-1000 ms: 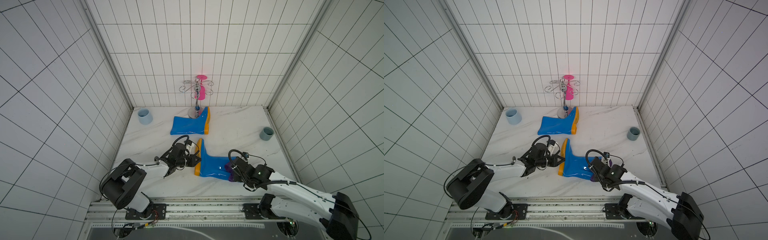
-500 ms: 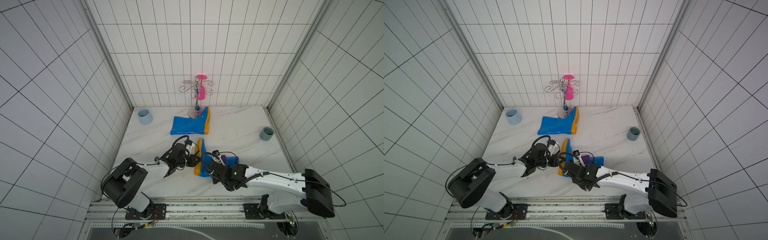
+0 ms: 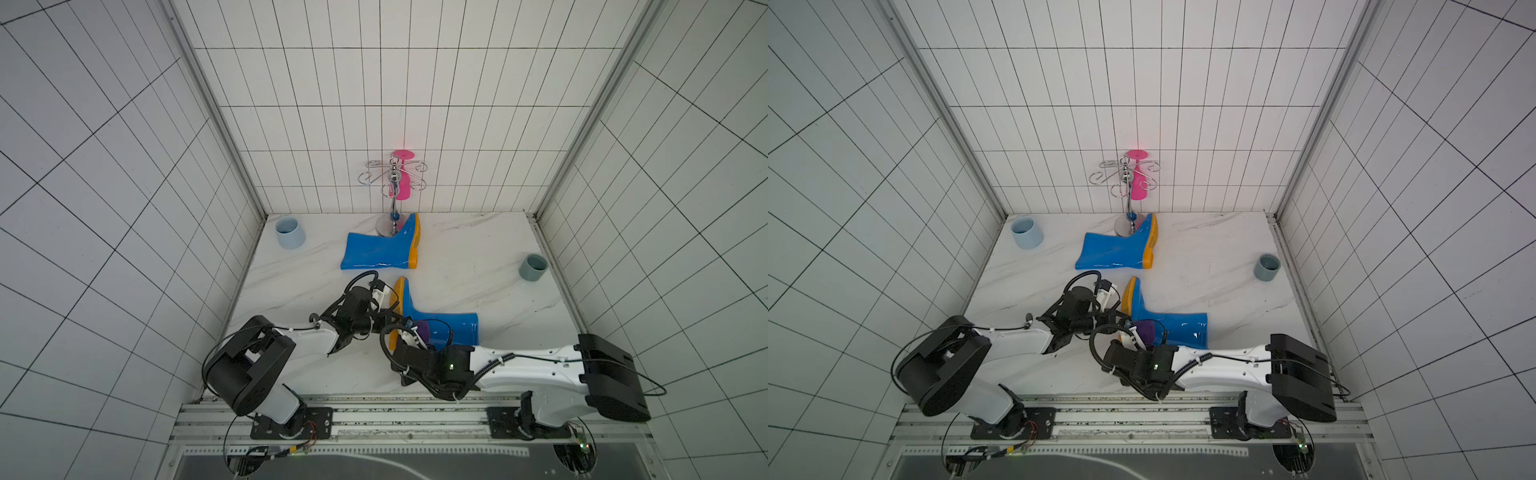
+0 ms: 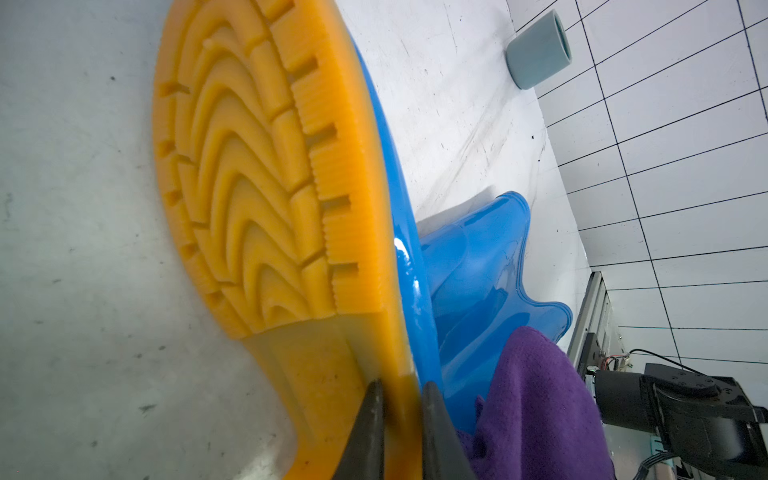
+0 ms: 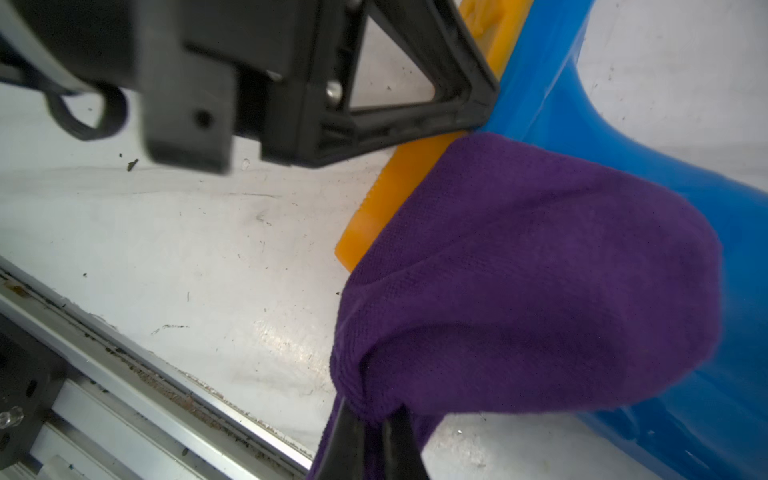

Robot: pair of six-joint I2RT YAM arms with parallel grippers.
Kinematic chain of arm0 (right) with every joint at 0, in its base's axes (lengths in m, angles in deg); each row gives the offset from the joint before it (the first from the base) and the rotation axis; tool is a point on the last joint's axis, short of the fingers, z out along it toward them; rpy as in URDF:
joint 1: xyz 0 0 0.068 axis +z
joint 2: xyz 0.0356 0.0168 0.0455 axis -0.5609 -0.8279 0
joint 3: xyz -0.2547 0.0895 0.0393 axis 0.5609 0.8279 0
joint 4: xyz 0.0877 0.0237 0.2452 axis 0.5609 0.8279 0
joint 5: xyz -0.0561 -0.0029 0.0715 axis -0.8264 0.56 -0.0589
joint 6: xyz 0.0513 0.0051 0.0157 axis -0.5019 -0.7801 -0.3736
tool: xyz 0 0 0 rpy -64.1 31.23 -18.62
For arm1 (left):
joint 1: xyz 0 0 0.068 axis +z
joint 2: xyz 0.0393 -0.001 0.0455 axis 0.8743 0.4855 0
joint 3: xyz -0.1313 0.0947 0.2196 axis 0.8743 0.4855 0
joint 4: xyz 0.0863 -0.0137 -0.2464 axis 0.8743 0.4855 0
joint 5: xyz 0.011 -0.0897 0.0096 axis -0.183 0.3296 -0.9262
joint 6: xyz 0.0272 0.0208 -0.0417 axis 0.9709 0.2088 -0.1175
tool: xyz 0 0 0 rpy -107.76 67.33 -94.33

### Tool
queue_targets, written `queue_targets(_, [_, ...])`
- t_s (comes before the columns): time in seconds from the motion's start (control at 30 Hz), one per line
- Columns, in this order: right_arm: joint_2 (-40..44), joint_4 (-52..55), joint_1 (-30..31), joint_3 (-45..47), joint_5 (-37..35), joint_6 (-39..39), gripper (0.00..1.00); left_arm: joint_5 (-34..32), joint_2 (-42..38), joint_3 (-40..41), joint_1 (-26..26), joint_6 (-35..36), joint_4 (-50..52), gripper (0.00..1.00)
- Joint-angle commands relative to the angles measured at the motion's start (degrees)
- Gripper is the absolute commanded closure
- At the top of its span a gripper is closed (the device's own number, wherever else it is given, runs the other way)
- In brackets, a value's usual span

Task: Wipe the rubber boots with a cloth
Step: Wipe the dirt off the rubber boot.

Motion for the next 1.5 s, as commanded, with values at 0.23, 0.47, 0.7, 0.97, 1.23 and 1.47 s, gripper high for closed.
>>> queue_targets(0.23, [6.82,12.43,-2.63,11.73,-1.84,-15.25,1.00,-7.92,5.17,3.89,0.43,1.86,14.52,0.86])
queue_targets(0.47, [16.90,23.93,-3.06,15.52,-3.13,-25.53,1.00,-7.68,5.24,4.01,0.46,2.16,14.53,0.86])
queue_targets(0.7, [20.71,30.81,-3.55,16.45,-1.48,-34.06,1.00,-7.26,5.37,4.01,0.60,2.48,14.53,0.86])
queue_targets(0.97, [22.67,36.15,-3.22,15.03,-4.72,-44.14,1.00,-6.74,5.13,4.18,0.91,2.94,14.71,0.86])
queue_targets(1.23, [30.77,36.12,-2.45,7.90,-20.07,-38.33,1.00,-6.24,5.27,4.26,1.16,3.35,14.53,0.86])
queue_targets(1.47, [22.40,9.45,-7.33,1.31,-17.73,-10.26,1.00,-5.92,4.79,4.68,1.30,3.04,13.96,0.86])
